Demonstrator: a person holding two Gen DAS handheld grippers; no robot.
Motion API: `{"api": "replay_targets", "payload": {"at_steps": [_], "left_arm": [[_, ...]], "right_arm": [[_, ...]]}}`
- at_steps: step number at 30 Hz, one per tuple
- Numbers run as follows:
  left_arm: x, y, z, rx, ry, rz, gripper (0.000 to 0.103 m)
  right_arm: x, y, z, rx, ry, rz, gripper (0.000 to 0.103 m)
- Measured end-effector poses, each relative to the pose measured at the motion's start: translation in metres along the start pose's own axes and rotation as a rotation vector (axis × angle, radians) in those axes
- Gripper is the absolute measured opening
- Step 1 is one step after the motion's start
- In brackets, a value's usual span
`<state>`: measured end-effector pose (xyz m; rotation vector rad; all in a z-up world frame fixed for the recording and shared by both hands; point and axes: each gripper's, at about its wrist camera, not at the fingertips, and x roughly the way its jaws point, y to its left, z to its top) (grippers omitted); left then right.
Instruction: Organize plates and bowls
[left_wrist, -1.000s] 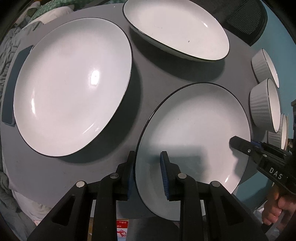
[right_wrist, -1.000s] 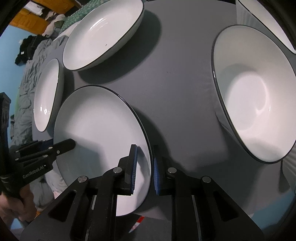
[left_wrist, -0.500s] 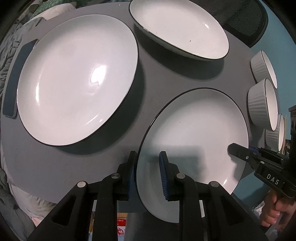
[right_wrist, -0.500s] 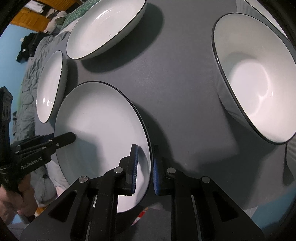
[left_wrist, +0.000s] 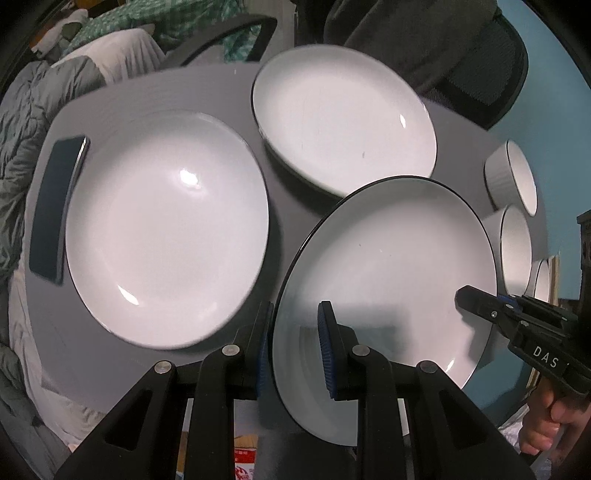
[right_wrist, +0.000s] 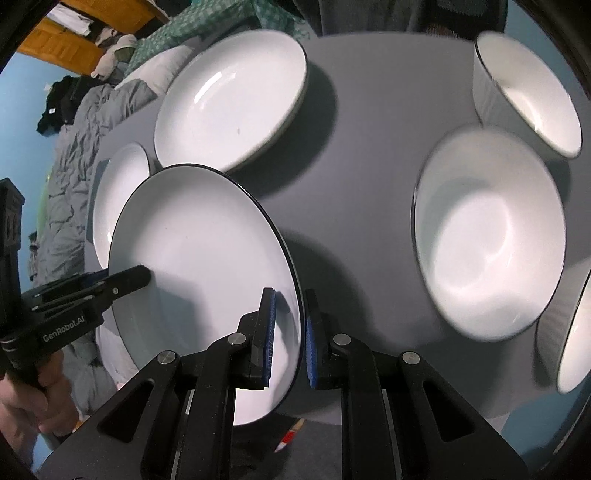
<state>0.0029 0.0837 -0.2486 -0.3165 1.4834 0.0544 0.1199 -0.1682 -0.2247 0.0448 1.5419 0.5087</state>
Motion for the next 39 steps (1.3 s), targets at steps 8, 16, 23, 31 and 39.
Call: {"api": "replay_targets", "payload": {"at_steps": [8,16,23,31,39], "left_arm": [[-0.007,0.004,0.050,-0.003,-0.042,0.010,0.023],[0.002,0.005,0.107,-0.004,-0.074,0.034,0.024],[0.013,0.003,0.144,0.006,-0.069,0.061,0.024],[0.023,0.001,0.162,0.003,-0.032,0.088,0.025],[0.029,-0.001,0.164,-0.002,-0.009,0.103,0.025]], "right_arm": [[-0.003,0.019,0.045,-0.026,-0.028,-0.005,0.014],[0.004,0.030,0.091,-0.035,-0.040,0.002,0.014],[0.017,0.031,0.125,-0.041,-0.029,0.006,0.014],[0.035,0.020,0.145,-0.028,0.013,0.022,0.014],[0.046,0.019,0.155,-0.023,0.047,0.012,0.015]]}}
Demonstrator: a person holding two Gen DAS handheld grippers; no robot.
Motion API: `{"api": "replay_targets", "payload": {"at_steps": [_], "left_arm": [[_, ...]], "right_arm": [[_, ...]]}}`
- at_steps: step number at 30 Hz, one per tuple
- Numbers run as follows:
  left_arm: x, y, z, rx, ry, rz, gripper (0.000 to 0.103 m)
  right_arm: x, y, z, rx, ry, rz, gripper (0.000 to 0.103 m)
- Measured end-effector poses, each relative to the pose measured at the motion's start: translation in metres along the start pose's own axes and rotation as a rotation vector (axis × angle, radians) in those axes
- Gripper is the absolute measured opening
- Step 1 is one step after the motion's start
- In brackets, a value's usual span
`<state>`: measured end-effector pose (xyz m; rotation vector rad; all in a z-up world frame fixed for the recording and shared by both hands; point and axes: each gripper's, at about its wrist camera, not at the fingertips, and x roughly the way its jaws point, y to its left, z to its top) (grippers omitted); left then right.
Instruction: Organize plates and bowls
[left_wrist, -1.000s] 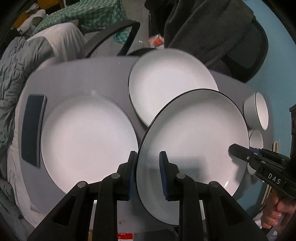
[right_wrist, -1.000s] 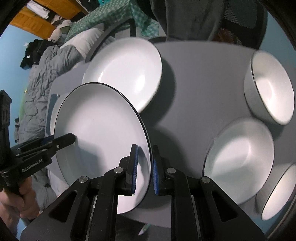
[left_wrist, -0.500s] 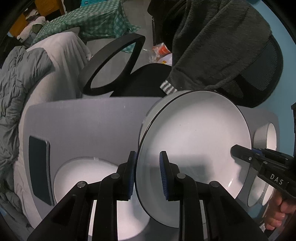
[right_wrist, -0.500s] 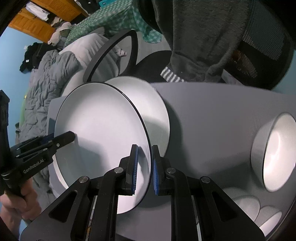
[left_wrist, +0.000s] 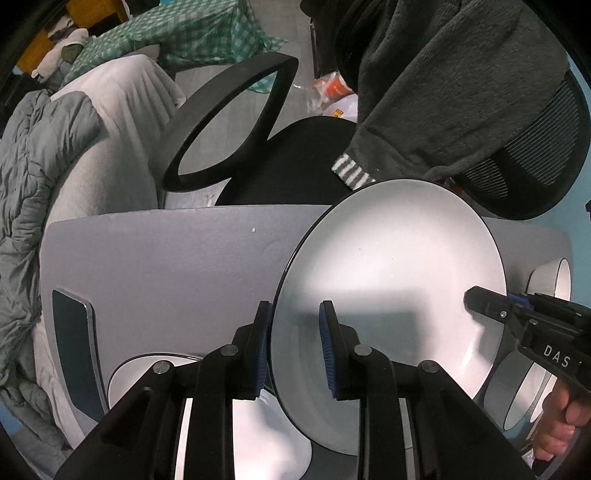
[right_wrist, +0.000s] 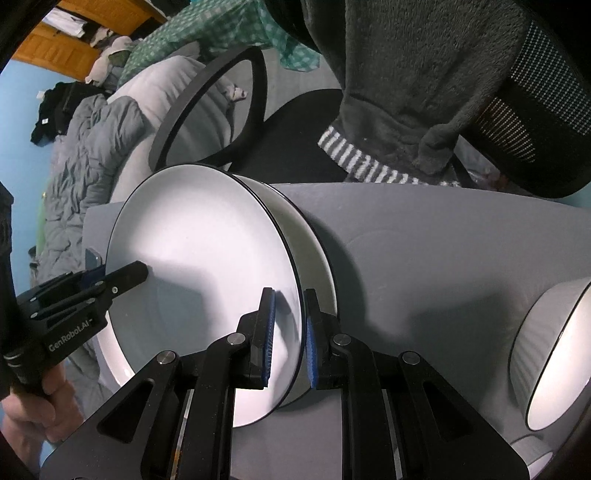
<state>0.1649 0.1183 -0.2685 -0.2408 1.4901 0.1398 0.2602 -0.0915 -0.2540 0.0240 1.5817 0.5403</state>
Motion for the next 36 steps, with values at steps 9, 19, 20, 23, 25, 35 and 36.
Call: {"api": "replay_targets", "payload": {"at_steps": [9,19,20,23,25,35,36], "left_arm": [[0.008,-0.009,-0.004,0.032,0.008,0.028,0.026],[0.007,-0.009,-0.004,0.057,-0.008,0.046,0.025],[0.006,-0.010,-0.004,0.061,-0.013,0.053,0.026],[0.003,-0.009,-0.006,0.054,-0.021,0.051,0.026],[0.000,-0.007,-0.007,0.048,-0.029,0.049,0.026],[-0.017,-0.003,-0.016,0.028,-0.068,0.034,0.026],[-0.019,-0.002,-0.018,0.024,-0.073,0.029,0.026]], "right_arm": [[0.004,-0.001,0.001,0.002,0.017,-0.037,0.015],[0.005,0.003,0.006,0.008,0.054,-0.066,0.018],[0.004,0.004,0.007,0.013,0.057,-0.075,0.018],[0.003,0.007,0.010,0.006,0.070,-0.099,0.020],[0.002,0.011,0.011,0.006,0.082,-0.106,0.027],[0.006,0.026,0.012,-0.015,0.121,-0.181,0.043],[0.006,0.027,0.012,-0.016,0.121,-0.189,0.044]]}}
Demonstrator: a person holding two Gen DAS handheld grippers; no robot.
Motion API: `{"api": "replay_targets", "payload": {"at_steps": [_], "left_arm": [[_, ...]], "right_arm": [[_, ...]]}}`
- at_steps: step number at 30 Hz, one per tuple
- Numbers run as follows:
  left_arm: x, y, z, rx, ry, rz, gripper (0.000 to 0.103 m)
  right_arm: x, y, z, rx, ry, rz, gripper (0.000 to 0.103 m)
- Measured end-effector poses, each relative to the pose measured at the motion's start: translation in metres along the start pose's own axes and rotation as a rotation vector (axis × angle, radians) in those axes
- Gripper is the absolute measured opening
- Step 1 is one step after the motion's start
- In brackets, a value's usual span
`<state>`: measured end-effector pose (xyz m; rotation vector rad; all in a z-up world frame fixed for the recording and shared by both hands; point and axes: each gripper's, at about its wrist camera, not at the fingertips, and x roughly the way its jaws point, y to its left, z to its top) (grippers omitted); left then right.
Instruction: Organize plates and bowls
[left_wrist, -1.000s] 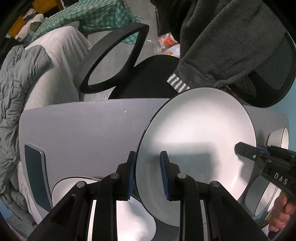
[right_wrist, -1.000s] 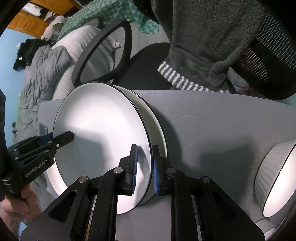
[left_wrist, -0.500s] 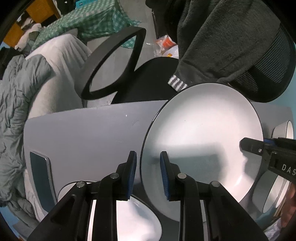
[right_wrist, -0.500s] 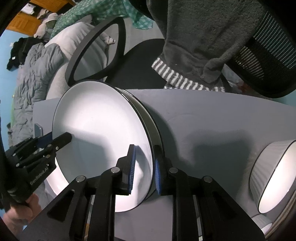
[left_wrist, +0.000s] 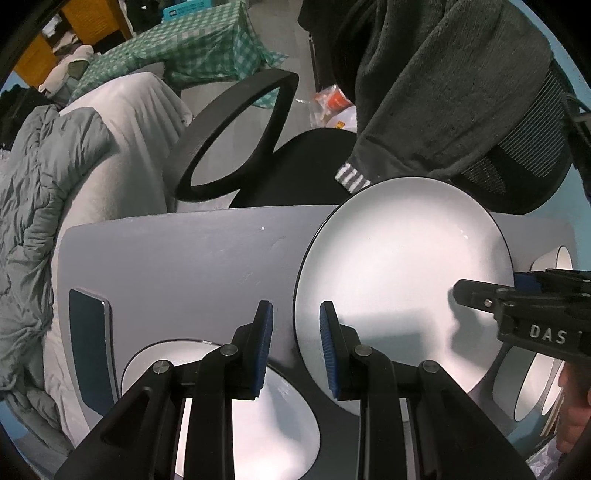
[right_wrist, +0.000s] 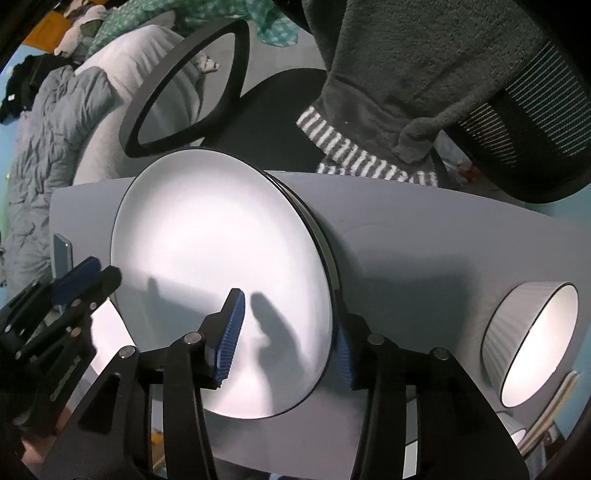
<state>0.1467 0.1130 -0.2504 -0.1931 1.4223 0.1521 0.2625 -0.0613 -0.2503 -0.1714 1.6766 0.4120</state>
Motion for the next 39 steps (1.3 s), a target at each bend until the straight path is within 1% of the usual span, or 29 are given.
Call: {"api": "replay_targets", "payload": {"at_steps": [1,5,6,8,9,12,13,14,16,21,23,26,29,32,35,36,38,39], "left_arm": [[-0.002,0.001,-0.001,-0.003,-0.003,-0.001,0.026],[-0.009,0.005,-0.007,-0.020,-0.018,-0.001,0.026],[-0.010,0.005,-0.008,-0.021,-0.020,-0.001,0.026],[-0.013,0.006,-0.012,-0.027,-0.021,-0.002,0.027],[-0.014,0.007,-0.013,-0.027,-0.023,-0.002,0.027],[-0.022,0.009,-0.018,-0.029,-0.035,0.002,0.027],[-0.025,0.010,-0.020,-0.034,-0.041,0.002,0.029],[-0.028,0.011,-0.021,-0.038,-0.047,0.002,0.035],[-0.038,0.014,-0.026,-0.047,-0.079,0.004,0.042],[-0.062,0.016,-0.036,-0.044,-0.130,0.012,0.047],[-0.076,0.017,-0.042,-0.044,-0.163,0.009,0.052],[-0.091,0.018,-0.049,-0.035,-0.207,0.019,0.055],[-0.108,0.019,-0.057,-0.027,-0.253,0.023,0.056],[-0.120,0.021,-0.064,-0.027,-0.282,0.024,0.056],[-0.133,0.023,-0.071,-0.027,-0.317,0.027,0.057],[-0.136,0.023,-0.074,-0.028,-0.327,0.028,0.058],[-0.145,0.024,-0.079,-0.030,-0.348,0.025,0.063],[-0.150,0.025,-0.083,-0.031,-0.361,0.025,0.064]], "right_arm": [[0.000,0.001,-0.001,0.001,0.000,-0.004,0.046],[-0.003,0.004,-0.004,0.006,-0.018,-0.033,0.047],[-0.003,0.005,-0.006,0.006,-0.025,-0.040,0.049],[-0.005,0.007,-0.009,-0.003,-0.043,-0.090,0.059],[-0.006,0.009,-0.011,-0.013,-0.057,-0.117,0.061],[-0.006,0.009,-0.015,-0.021,-0.070,-0.112,0.061],[-0.006,0.009,-0.017,-0.023,-0.075,-0.122,0.061],[-0.008,0.009,-0.020,-0.028,-0.090,-0.138,0.061],[-0.014,0.010,-0.025,-0.029,-0.115,-0.151,0.061],[-0.040,0.017,-0.046,-0.047,-0.207,-0.195,0.061],[-0.052,0.021,-0.056,-0.059,-0.248,-0.210,0.061],[-0.070,0.026,-0.067,-0.067,-0.301,-0.220,0.061],[-0.087,0.032,-0.077,-0.084,-0.350,-0.231,0.061],[-0.108,0.042,-0.088,-0.111,-0.414,-0.242,0.061],[-0.125,0.048,-0.097,-0.122,-0.465,-0.236,0.062],[-0.130,0.050,-0.100,-0.123,-0.478,-0.235,0.063],[-0.137,0.053,-0.105,-0.126,-0.499,-0.228,0.064],[-0.141,0.055,-0.109,-0.128,-0.511,-0.226,0.066]]}}
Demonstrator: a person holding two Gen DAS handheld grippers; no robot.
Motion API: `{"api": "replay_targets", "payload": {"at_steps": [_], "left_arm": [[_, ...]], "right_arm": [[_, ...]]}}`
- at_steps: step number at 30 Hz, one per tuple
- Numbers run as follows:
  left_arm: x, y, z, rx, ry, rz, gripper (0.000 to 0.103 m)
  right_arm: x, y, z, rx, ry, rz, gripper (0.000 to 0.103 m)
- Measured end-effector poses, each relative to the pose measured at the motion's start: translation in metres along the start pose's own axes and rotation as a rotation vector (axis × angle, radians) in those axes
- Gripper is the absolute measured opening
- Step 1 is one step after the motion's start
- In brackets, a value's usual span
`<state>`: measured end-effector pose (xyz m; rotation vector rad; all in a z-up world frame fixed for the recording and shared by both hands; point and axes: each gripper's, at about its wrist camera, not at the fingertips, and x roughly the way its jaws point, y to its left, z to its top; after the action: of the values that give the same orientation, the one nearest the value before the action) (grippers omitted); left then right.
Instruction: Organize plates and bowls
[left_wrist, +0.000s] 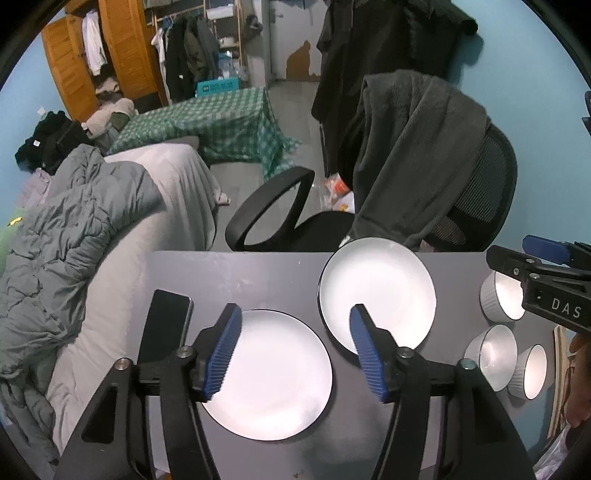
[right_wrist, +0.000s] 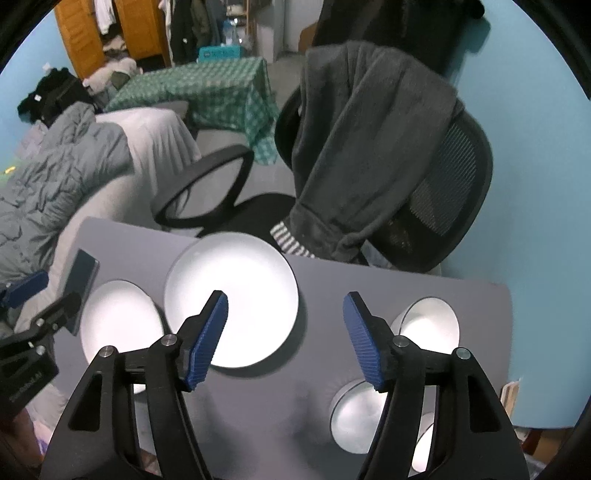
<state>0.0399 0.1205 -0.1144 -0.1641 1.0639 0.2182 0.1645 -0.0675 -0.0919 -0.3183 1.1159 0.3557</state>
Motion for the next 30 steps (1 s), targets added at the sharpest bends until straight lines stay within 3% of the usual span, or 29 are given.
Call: {"api": "replay_targets", "payload": {"at_steps": [17,30], "left_arm": [[-0.036,0.025,-0.023,-0.012,-0.072,0.028,0.072],[-0.030,0.057,-0.033,-0.052,-0.055,0.028,0.073]], "right_arm": [[-0.043,0.020,-0.013,-0.030,-0.071,0.005,0.067],[-0.041,0.037,-0.033,-0.046,-0.033,0.037,0.067]]}}
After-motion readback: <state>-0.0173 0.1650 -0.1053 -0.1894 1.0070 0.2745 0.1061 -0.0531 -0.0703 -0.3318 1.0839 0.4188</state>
